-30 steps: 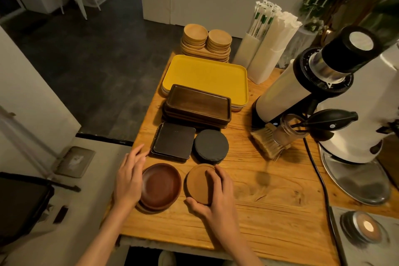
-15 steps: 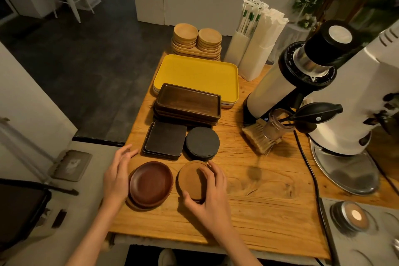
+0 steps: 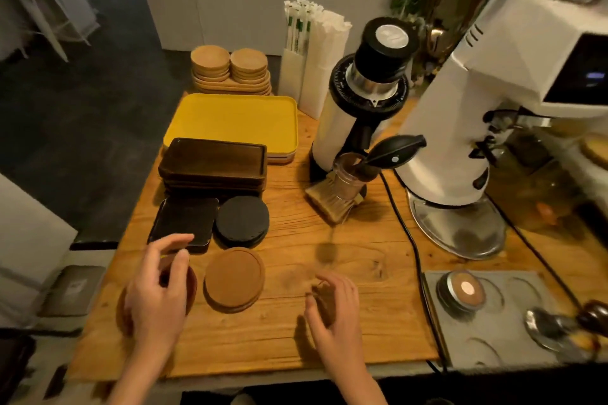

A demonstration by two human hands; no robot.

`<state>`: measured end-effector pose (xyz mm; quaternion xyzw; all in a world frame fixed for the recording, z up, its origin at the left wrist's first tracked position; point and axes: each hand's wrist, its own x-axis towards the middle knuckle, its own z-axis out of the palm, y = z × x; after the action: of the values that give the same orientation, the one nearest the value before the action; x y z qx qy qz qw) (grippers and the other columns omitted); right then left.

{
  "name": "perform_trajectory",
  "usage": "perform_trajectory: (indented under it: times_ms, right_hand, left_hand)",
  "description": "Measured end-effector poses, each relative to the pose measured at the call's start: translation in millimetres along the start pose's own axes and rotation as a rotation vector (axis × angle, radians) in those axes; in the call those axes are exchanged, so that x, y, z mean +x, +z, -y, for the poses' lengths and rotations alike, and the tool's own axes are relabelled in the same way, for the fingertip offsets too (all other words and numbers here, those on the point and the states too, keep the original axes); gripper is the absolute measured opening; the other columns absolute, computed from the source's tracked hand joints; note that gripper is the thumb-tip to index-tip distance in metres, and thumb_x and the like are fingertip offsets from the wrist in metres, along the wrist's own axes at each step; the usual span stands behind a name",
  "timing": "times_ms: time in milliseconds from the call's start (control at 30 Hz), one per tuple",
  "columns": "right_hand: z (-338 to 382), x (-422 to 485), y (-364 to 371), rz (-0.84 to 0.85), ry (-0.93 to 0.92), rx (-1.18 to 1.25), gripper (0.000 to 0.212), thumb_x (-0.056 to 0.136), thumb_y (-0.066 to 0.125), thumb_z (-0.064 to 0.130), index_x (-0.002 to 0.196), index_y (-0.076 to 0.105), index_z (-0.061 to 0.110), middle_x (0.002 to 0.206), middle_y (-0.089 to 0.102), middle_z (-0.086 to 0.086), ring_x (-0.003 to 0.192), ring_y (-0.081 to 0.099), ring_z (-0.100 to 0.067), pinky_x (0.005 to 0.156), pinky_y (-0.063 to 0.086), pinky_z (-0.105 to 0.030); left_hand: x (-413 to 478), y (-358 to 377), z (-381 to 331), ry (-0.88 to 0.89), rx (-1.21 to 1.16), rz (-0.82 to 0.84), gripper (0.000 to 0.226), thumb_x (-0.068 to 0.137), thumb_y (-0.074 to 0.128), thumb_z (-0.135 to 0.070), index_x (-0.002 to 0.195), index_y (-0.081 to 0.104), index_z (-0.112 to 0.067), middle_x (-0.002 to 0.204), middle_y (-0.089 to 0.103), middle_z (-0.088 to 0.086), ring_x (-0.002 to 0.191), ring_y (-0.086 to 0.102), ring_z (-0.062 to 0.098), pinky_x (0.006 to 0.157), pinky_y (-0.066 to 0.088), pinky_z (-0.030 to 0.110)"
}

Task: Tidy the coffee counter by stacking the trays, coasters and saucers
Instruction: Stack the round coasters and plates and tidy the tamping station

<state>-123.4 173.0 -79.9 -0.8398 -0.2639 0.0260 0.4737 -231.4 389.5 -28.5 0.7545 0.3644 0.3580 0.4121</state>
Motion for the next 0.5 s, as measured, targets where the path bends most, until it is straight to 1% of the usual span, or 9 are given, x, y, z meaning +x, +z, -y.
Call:
perform_trajectory:
  times_ms: [67,100,167,200,267,367,400,500]
  right_hand:
    - [-7.5,0.1,-36.7,-0.017,0.022,0.001,0.037,0.09,0.065,0.024,0.117,0.049,0.043,0.12,0.047,0.03,0.12,0.041,0.004,0.097,0.029,-0.005]
    - [-11.4,-0.1,-55.7,-0.029,0.026,0.006,0.038,0.09,0.067,0.021,0.117,0.051,0.042,0.12,0.049,0.029,0.121,0.042,0.003,0.098,0.031,-0.006]
    - [-24.9,-2.6,-102.9,-0.105,0.022,-0.009,0.039,0.088,0.07,0.011,0.117,0.056,0.034,0.12,0.054,0.02,0.12,0.047,-0.002,0.098,0.035,-0.01]
    - [-31.7,-4.0,-126.5,-0.155,0.016,-0.029,0.037,0.087,0.07,0.008,0.116,0.059,0.029,0.118,0.056,0.016,0.118,0.049,-0.004,0.097,0.037,-0.012]
    - [-44.8,-5.4,-173.1,-0.251,0.047,-0.057,0.036,0.087,0.07,0.003,0.114,0.06,0.025,0.115,0.058,0.012,0.113,0.051,-0.002,0.094,0.038,-0.008]
    - [-68.9,-2.7,-238.4,-0.33,0.124,-0.065,0.036,0.088,0.067,0.005,0.111,0.058,0.031,0.113,0.058,0.014,0.112,0.051,-0.002,0.093,0.036,-0.007]
    - [-75.8,-0.5,-255.1,-0.334,0.136,-0.073,0.034,0.088,0.066,0.006,0.11,0.058,0.031,0.113,0.057,0.015,0.111,0.05,-0.003,0.093,0.036,-0.007]
    - [-93.5,7.9,-290.4,-0.35,0.115,-0.127,0.03,0.089,0.065,0.008,0.11,0.058,0.028,0.111,0.057,0.016,0.11,0.05,-0.003,0.092,0.035,-0.01]
  left_hand:
    - [-14.1,25.9,-22.7,0.027,-0.022,0.038,0.018,0.09,0.043,-0.043,0.1,0.056,-0.05,0.102,0.062,-0.025,0.096,0.056,-0.01,0.078,0.041,0.004]
    - [-21.9,38.0,-32.4,0.024,-0.046,0.068,0.017,0.091,0.045,-0.041,0.099,0.057,-0.05,0.102,0.064,-0.026,0.097,0.056,-0.011,0.076,0.04,0.002]
    - [-41.0,68.8,-51.4,0.0,-0.095,0.15,0.02,0.094,0.053,-0.03,0.098,0.058,-0.049,0.104,0.064,-0.027,0.097,0.058,-0.008,0.074,0.042,0.003]
    - [-50.7,83.1,-59.4,0.001,-0.106,0.184,0.026,0.096,0.055,-0.023,0.097,0.059,-0.048,0.104,0.064,-0.026,0.096,0.058,-0.008,0.075,0.043,0.003]
    - [-69.5,112.0,-76.5,0.003,-0.117,0.244,0.034,0.095,0.056,-0.013,0.094,0.059,-0.047,0.1,0.066,-0.021,0.095,0.058,-0.008,0.074,0.042,0.002]
    - [-99.3,163.0,-108.9,-0.008,-0.138,0.331,0.03,0.094,0.057,-0.015,0.093,0.06,-0.045,0.097,0.066,-0.022,0.092,0.059,-0.007,0.072,0.044,0.006]
    - [-108.4,178.1,-118.7,0.002,-0.144,0.348,0.029,0.094,0.057,-0.015,0.094,0.061,-0.044,0.097,0.066,-0.023,0.092,0.059,-0.006,0.073,0.045,0.008]
    - [-128.7,212.8,-147.2,0.046,-0.134,0.361,0.026,0.093,0.057,-0.016,0.096,0.06,-0.042,0.097,0.066,-0.02,0.093,0.058,-0.007,0.075,0.044,0.007]
